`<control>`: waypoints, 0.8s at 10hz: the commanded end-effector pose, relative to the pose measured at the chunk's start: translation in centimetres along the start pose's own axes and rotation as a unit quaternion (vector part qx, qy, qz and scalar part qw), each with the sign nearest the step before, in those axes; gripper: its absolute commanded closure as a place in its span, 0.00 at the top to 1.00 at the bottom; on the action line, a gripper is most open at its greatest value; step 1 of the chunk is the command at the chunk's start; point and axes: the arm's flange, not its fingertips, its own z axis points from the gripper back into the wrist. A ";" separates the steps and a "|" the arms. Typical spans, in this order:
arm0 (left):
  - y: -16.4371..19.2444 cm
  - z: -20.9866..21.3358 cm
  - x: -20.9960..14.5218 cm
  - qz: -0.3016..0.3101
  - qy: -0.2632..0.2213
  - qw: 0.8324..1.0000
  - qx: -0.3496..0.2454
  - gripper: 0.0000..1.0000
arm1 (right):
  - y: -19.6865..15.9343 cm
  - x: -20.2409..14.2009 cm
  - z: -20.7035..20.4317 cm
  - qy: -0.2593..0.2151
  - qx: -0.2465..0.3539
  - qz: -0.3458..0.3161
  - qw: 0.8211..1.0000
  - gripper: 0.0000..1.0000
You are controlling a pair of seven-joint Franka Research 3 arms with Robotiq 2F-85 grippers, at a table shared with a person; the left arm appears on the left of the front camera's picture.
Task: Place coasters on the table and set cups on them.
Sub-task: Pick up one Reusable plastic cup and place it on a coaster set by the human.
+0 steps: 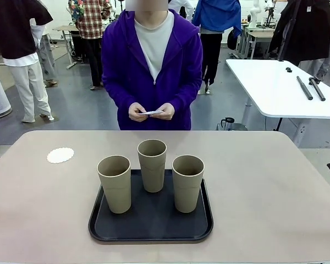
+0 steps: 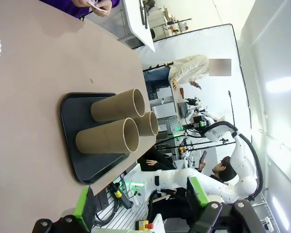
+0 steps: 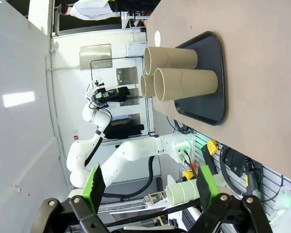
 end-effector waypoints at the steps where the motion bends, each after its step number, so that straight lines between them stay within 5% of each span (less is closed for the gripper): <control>1: -0.1 0.2 -0.2 -0.009 0.002 1.000 -0.001 1.00 | 0.1 0.0 0.0 -0.002 0.002 -0.002 1.000 1.00; 8: 0.0 0.0 0.0 0.000 0.000 1.000 0.000 1.00 | 0.1 0.0 0.0 -0.002 0.002 -0.002 1.000 1.00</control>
